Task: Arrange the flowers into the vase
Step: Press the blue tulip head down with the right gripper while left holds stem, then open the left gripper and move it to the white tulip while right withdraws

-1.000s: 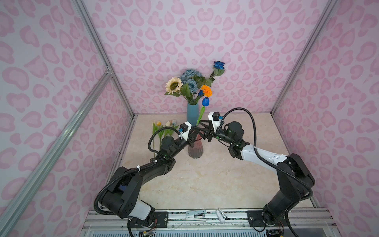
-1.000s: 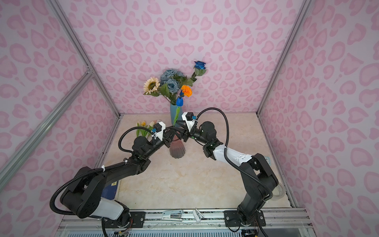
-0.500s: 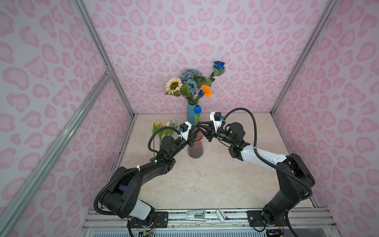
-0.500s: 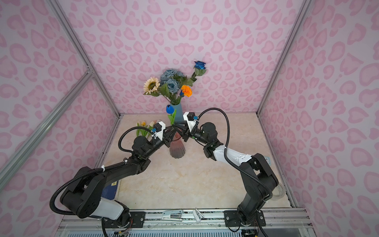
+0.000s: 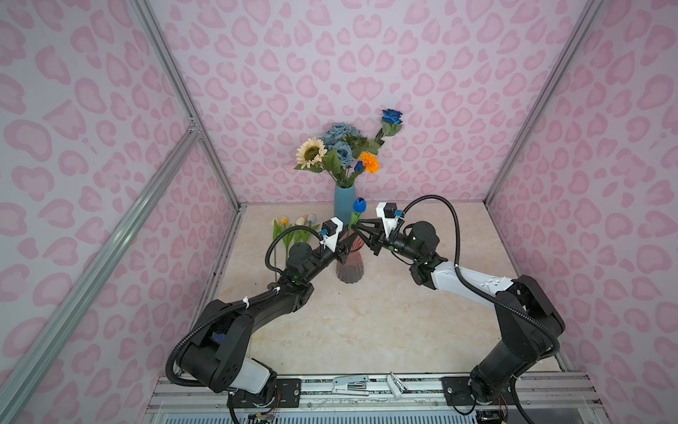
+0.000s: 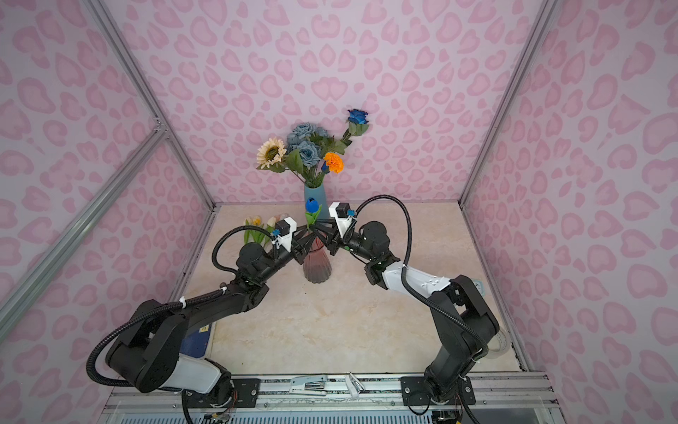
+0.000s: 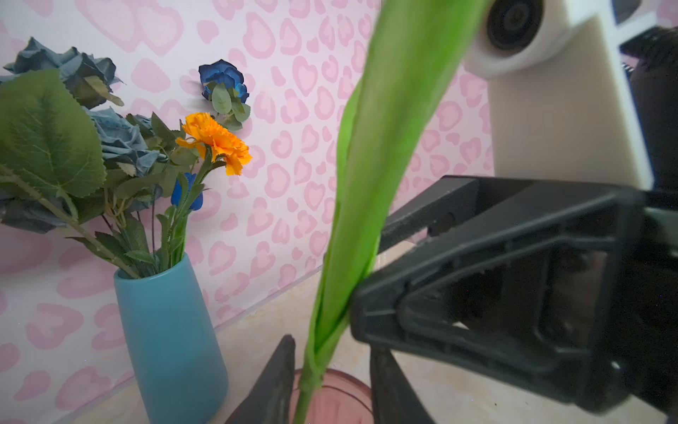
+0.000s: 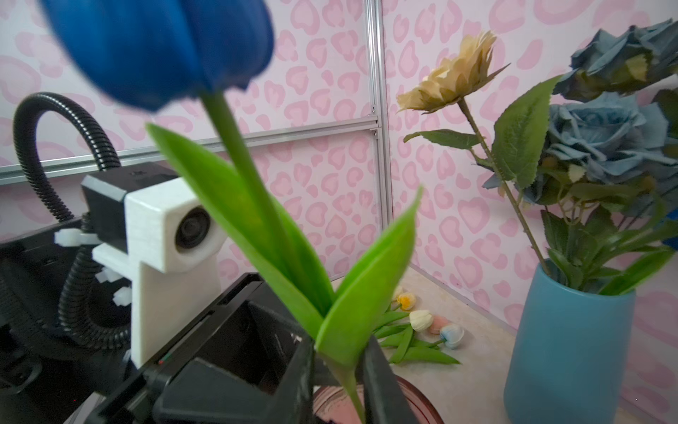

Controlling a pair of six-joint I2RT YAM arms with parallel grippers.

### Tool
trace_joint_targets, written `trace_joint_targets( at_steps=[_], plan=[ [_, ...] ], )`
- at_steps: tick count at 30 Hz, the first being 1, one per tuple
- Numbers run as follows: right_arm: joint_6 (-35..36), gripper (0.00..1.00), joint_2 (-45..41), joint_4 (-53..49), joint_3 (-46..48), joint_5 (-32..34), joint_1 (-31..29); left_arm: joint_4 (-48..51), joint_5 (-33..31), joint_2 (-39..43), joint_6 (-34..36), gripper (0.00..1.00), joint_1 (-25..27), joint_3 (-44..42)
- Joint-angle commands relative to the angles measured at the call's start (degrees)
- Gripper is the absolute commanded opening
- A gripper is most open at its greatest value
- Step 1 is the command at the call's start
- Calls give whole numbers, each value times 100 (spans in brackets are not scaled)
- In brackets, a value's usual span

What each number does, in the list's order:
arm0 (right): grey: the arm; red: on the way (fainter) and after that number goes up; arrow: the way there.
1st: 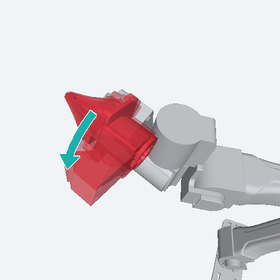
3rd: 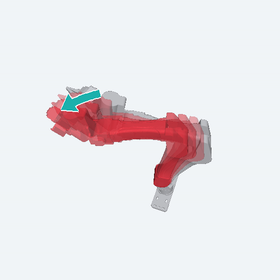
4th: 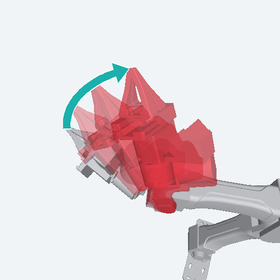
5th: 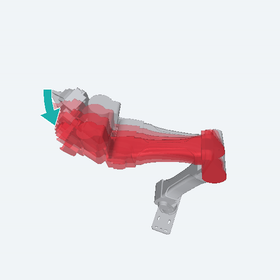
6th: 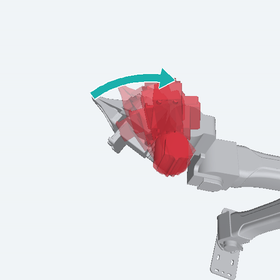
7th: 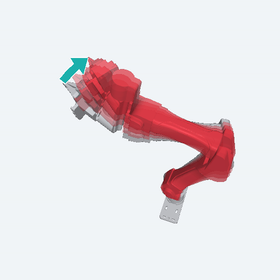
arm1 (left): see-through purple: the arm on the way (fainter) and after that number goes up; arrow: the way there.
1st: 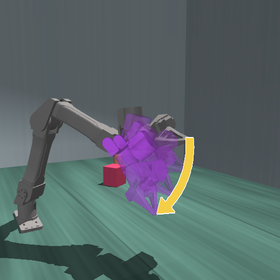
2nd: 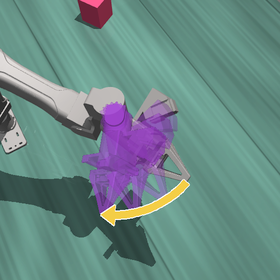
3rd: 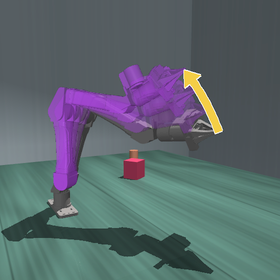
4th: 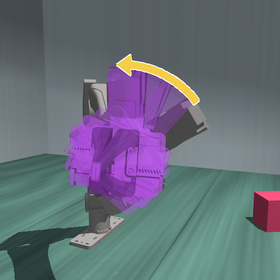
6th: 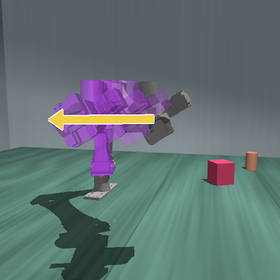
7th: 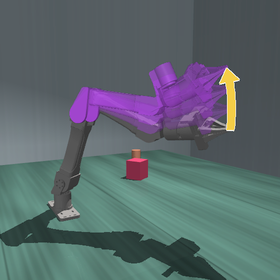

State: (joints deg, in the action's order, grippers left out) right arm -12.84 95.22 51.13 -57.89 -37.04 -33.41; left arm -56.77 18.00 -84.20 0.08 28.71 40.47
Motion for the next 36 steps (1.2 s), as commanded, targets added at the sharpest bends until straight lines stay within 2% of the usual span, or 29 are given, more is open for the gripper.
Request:
trace_joint_targets(
  at_steps=[1, 9, 14, 17, 21, 23, 27, 31, 36],
  plan=[
    [40, 27, -57, 108, 84, 100, -2, 42, 1, 65, 82, 43, -6, -13],
    [67, 29, -118, 150, 139, 220, 0, 292, -57, 211, 164, 45, -5, -13],
    [-89, 39, -210, 377, 290, 289, 81, 693, -187, 503, 430, 46, -9, -35],
    [-148, 42, -332, 441, 416, 327, 156, 1005, -246, 818, 581, 58, -73, -113],
    [-92, 45, -485, 380, 546, 353, 219, 1545, -162, 1395, 666, 79, -228, -142],
    [-56, 46, -536, 334, 583, 363, 238, 1783, -53, 1714, 709, 83, -281, -147],
    [9, 49, -573, 294, 627, 381, 251, 2071, 162, 2394, 834, 84, -412, -263],
    [-17, 49, -583, 403, 685, 325, 258, 2210, -101, 2646, 496, 85, -993, -300],
    [81, 52, -733, 459, 851, 313, 244, 2429, -803, 2309, -177, 84, -1930, -212]
  ],
)
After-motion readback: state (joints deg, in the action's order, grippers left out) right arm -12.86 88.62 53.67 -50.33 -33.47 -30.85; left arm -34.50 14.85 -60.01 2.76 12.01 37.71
